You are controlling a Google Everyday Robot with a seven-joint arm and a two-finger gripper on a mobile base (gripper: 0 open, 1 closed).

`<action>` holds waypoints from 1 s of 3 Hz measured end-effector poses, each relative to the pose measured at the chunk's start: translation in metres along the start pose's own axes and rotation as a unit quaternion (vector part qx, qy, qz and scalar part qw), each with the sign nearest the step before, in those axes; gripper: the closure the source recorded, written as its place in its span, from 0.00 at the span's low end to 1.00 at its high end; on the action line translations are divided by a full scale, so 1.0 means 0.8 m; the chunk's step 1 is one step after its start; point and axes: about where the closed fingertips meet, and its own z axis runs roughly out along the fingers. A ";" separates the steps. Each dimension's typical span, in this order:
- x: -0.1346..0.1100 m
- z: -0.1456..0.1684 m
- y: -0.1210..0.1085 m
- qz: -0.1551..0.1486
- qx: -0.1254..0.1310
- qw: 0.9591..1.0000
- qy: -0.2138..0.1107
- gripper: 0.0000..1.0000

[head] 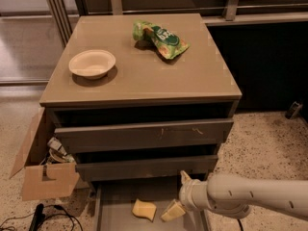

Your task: Pick sponge from bottom drawer and place on counter

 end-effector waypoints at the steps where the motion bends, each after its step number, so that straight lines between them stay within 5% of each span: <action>1: 0.014 0.034 -0.015 -0.004 0.021 1.000 -0.005 0.00; 3: 0.052 0.069 -0.028 -0.016 0.018 0.999 -0.043 0.00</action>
Offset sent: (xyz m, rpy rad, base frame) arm 0.0222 -0.0075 -0.0719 0.0276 -0.0706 -0.0248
